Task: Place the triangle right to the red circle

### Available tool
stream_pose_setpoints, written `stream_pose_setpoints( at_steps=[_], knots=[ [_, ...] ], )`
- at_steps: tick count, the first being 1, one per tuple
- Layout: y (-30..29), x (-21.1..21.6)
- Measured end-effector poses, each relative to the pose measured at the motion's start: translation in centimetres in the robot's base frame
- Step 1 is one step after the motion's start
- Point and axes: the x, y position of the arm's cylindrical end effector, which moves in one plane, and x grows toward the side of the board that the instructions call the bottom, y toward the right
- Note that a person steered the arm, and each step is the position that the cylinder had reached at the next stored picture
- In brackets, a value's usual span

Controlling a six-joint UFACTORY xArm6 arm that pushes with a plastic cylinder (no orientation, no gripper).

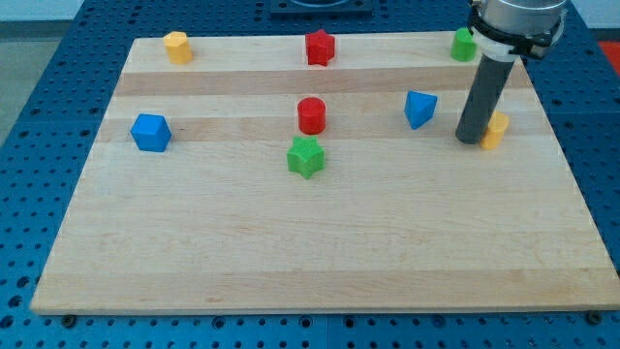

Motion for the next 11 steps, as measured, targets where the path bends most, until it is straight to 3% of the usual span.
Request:
stream_pose_setpoints(
  at_steps=[3,6,11],
  knots=[
    [-0.8,-0.8],
    [-3.8,-6.1],
    [-14.3,-7.6]
  ],
)
